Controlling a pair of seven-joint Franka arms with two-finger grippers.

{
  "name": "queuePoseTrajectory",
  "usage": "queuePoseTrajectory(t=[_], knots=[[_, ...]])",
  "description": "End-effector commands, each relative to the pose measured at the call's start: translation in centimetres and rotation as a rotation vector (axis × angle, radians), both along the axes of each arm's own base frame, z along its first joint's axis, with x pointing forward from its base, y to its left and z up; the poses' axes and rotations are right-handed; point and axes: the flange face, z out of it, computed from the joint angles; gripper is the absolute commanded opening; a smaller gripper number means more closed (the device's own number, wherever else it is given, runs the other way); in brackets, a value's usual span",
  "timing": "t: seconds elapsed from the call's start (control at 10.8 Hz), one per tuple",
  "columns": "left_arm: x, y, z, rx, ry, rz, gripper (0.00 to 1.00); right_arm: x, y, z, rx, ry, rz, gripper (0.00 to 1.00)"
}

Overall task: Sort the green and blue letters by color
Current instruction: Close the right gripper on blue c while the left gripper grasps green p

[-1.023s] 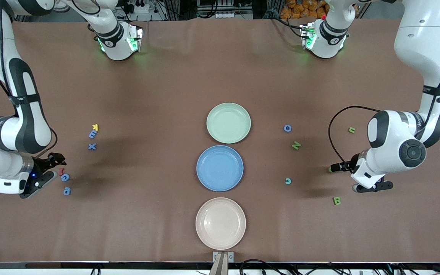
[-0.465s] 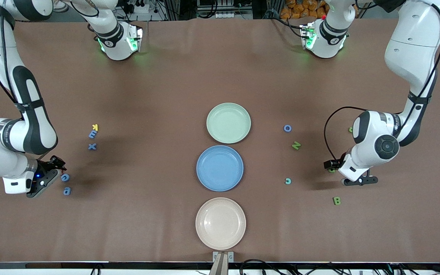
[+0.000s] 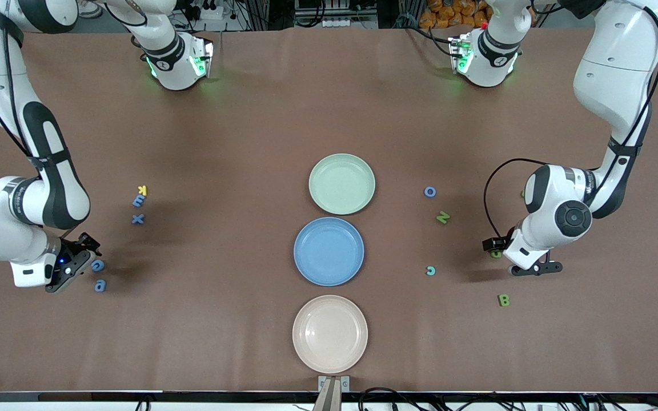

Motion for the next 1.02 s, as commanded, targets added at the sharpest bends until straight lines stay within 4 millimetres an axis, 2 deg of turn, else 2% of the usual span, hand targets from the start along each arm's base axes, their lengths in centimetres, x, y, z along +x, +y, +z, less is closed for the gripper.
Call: queuePoseTrajectory(t=[0.0, 0.28, 0.56, 0.93], knots=[[-0.3, -0.1, 0.4, 0.016, -0.018, 0.005, 1.0, -0.5, -0.8, -1.0, 0.012, -0.02, 0.019, 0.67], [0.0, -0.1, 0.3, 0.014, -0.022, 0.001, 1.0, -1.4, -1.6, -1.9, 0.014, -0.036, 0.015, 0.67], [0.4, -0.1, 0.2, 0.012, -0.028, 0.001, 1.0, -1.5, -0.8, -1.6, 0.04, -0.038, 0.057, 0.68], [0.6, -0.1, -0.5, 0.009, -0.024, -0.001, 1.0, -1.6, -1.6, -2.3, 0.043, -0.052, 0.064, 0.69]])
